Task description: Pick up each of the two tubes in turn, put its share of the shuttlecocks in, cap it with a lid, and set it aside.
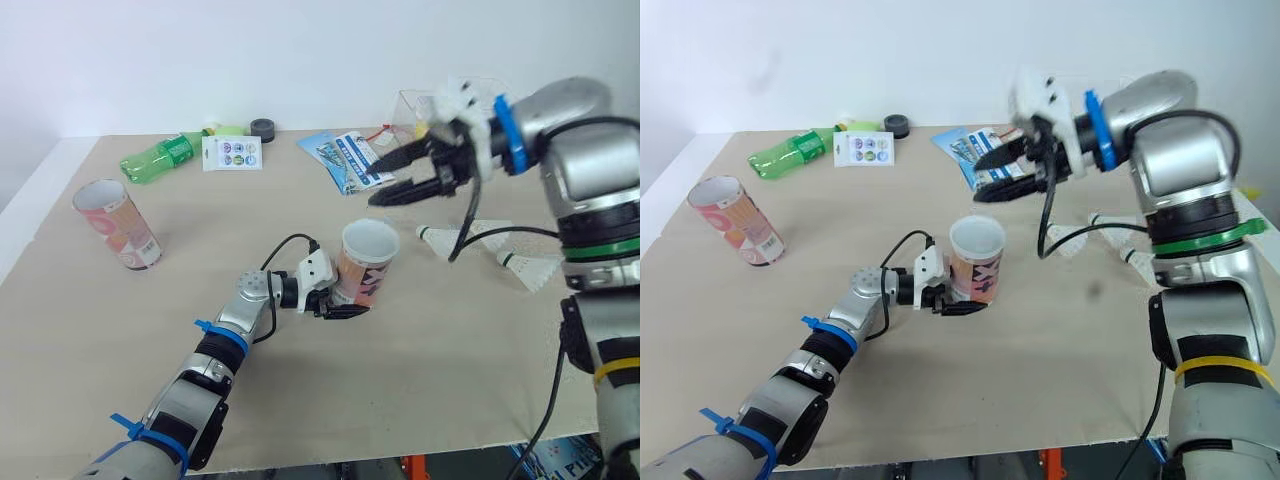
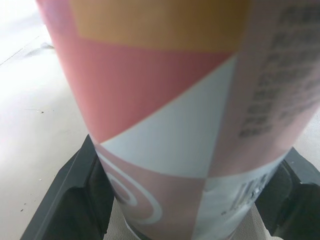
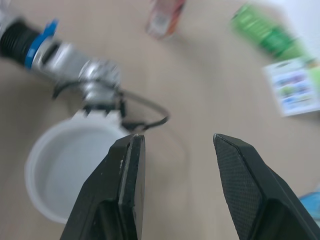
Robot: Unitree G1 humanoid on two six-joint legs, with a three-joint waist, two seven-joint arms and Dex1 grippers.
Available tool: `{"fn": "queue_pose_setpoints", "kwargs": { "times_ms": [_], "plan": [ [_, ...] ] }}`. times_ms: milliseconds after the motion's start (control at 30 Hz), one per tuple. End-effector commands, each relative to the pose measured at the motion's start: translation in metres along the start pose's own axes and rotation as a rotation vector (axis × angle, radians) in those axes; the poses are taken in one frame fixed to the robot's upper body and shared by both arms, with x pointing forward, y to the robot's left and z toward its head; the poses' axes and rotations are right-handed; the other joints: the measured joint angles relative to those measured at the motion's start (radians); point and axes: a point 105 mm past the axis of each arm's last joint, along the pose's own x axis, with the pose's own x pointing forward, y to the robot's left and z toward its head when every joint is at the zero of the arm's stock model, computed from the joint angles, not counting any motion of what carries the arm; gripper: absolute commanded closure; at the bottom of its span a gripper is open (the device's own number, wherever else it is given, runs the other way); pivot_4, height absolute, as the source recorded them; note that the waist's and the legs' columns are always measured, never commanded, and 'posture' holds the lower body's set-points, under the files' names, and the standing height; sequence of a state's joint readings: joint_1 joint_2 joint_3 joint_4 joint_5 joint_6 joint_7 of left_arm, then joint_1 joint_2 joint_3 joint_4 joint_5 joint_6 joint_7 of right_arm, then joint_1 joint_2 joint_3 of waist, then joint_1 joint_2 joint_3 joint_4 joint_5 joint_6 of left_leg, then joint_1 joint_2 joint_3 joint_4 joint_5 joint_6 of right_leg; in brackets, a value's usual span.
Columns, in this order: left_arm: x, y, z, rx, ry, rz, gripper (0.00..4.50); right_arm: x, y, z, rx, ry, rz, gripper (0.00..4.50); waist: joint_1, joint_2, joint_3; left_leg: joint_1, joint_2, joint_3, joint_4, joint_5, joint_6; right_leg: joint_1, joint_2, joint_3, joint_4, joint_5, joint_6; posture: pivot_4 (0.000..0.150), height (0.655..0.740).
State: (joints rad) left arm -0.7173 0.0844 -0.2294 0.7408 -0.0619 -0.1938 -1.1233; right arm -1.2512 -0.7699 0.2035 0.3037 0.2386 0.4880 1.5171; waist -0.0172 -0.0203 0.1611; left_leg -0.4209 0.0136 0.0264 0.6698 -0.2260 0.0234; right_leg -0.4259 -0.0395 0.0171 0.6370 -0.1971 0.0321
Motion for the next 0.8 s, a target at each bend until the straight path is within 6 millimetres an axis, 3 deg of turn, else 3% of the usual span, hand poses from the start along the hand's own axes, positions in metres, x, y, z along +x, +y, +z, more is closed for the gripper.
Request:
{"fn": "queue_pose_setpoints", "kwargs": {
  "times_ms": [33, 133, 233, 267, 800],
  "plan": [
    [-0.001, -0.013, -0.022, -0.055, 0.067, -0.04, 1.21, -0.013, 0.005, 0.021, 0.009, -0.099, -0.026, 2.1, 0.0, 0.0, 0.0, 0.0, 0.0, 0.0, 0.0, 0.0, 0.0, 0.0, 0.0, 0.0, 0.0, 0.0, 0.0, 0.15, 0.74],
    [-0.001, -0.014, -0.023, -0.055, 0.068, -0.044, 1.21, -0.01, 0.026, 0.015, 0.037, -0.124, 0.022, 2.85, 0.0, 0.0, 0.0, 0.0, 0.0, 0.0, 0.0, 0.0, 0.0, 0.0, 0.0, 0.0, 0.0, 0.0, -0.001, 0.15, 0.74],
    [0.0, -0.014, -0.022, -0.055, 0.068, -0.046, 1.21, -0.002, 0.042, 0.009, 0.04, -0.106, 0.053, 4.2, 0.0, 0.0, 0.0, 0.0, 0.0, -0.001, -0.001, 0.0, 0.0, 0.0, 0.0, 0.0, 0.0, -0.001, -0.001, 0.15, 0.74],
    [0.0, -0.014, -0.022, -0.055, 0.067, -0.047, 1.21, 0.0, 0.045, 0.007, 0.046, -0.1, 0.06, 4.44, 0.0, 0.0, 0.0, 0.0, 0.0, -0.001, 0.0, 0.0, 0.0, 0.0, 0.0, 0.0, 0.0, -0.001, -0.001, 0.15, 0.74],
    [0.0, -0.016, -0.022, -0.068, 0.06, -0.05, 1.21, 0.018, 0.072, -0.001, 0.093, -0.062, 0.169, 4.44, 0.0, 0.0, 0.0, 0.0, 0.0, -0.001, 0.0, 0.0, 0.0, 0.0, 0.001, 0.0, 0.0, -0.001, 0.0, 0.15, 0.74]
  ]
}}
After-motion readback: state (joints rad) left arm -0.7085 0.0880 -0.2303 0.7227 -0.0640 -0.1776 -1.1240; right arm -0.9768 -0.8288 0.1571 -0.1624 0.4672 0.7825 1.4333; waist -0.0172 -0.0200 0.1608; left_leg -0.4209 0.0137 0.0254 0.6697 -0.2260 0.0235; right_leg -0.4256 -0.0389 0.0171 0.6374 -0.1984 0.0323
